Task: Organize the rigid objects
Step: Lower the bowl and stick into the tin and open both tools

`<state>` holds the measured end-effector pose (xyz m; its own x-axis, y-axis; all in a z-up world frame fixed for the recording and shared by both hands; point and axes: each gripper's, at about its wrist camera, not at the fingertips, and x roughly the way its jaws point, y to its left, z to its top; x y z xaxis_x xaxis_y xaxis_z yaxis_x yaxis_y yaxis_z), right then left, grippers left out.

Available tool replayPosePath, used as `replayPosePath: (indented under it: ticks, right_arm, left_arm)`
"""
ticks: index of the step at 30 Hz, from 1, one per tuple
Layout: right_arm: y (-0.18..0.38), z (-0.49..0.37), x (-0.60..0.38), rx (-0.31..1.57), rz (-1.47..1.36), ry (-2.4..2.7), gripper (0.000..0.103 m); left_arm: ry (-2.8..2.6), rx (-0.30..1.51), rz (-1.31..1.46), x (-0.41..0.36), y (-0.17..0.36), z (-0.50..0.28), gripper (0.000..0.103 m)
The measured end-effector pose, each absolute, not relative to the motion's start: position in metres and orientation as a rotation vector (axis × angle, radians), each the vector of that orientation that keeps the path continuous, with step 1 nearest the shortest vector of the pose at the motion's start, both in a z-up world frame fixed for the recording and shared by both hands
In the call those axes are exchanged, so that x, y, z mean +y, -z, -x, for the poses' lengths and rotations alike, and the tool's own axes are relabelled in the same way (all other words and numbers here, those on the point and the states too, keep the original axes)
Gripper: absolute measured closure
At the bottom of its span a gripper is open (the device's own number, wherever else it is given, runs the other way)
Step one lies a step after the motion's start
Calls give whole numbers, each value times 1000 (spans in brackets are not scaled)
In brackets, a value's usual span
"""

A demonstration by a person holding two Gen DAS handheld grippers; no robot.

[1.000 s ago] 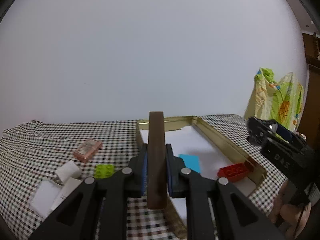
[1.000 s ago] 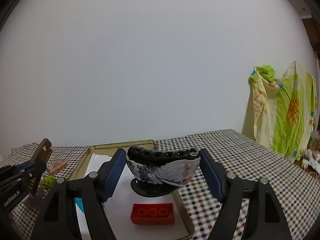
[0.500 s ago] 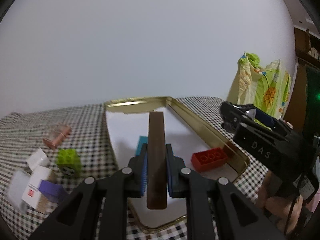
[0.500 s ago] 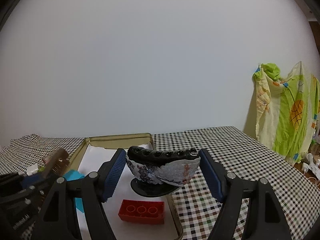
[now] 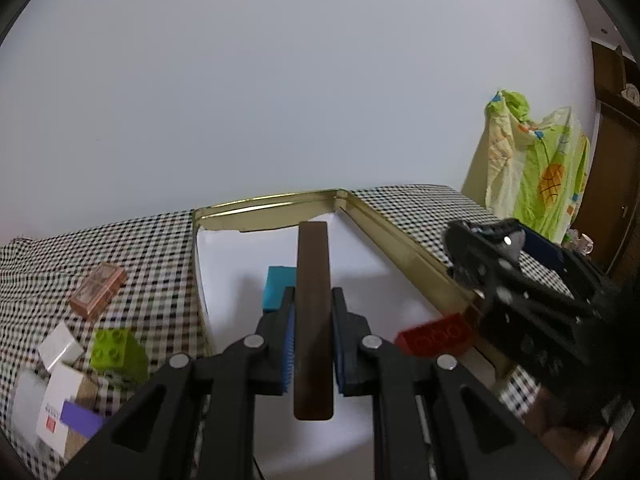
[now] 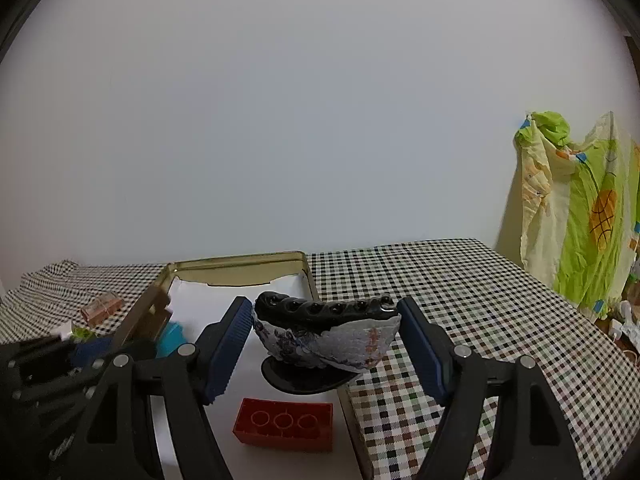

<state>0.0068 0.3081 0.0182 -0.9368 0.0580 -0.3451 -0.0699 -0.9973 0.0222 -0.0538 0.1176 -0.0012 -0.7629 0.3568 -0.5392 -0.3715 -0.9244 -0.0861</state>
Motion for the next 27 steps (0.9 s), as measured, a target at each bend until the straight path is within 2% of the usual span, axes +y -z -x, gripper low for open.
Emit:
replayPosePath:
  ticks: [14, 21, 27]
  right_arm:
    - [-7, 25, 304, 41, 680, -3036, 27]
    - [-3, 24, 303, 77, 716, -3050, 27]
    - [0, 23, 297, 70, 737, -3062, 27]
  left_arm:
    - [-2671, 69, 871, 121, -4, 79, 89]
    - [-2618, 209, 850, 144, 4, 56, 89]
    - [-2578, 224, 1041, 145, 24, 70, 89]
